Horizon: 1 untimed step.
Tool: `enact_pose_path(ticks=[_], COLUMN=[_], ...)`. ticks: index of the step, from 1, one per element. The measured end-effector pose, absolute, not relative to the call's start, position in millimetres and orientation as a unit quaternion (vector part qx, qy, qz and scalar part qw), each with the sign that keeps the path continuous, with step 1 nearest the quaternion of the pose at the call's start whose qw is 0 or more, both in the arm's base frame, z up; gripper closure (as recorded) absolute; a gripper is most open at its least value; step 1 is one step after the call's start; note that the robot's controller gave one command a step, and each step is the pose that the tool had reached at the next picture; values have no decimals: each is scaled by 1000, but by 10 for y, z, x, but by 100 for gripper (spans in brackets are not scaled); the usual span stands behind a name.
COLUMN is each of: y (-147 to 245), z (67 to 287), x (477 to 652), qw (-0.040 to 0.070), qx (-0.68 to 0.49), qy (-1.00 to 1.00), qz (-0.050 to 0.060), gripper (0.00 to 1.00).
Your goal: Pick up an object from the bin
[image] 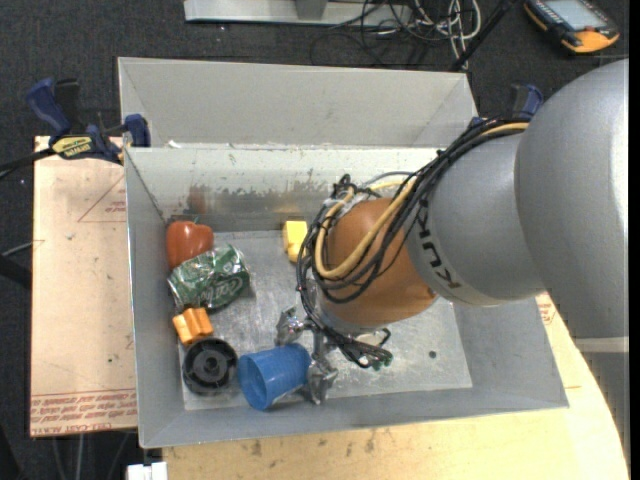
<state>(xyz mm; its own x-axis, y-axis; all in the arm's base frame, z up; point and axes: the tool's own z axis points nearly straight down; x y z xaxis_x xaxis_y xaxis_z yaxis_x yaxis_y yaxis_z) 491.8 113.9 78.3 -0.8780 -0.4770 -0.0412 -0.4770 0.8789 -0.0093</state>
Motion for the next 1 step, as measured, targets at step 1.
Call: enact_pose_path(ticks=[1], y=[963], z=[2308], x=[4938], qw=[1], qx=[-242], qy=[970], qz=[0], gripper=[100])
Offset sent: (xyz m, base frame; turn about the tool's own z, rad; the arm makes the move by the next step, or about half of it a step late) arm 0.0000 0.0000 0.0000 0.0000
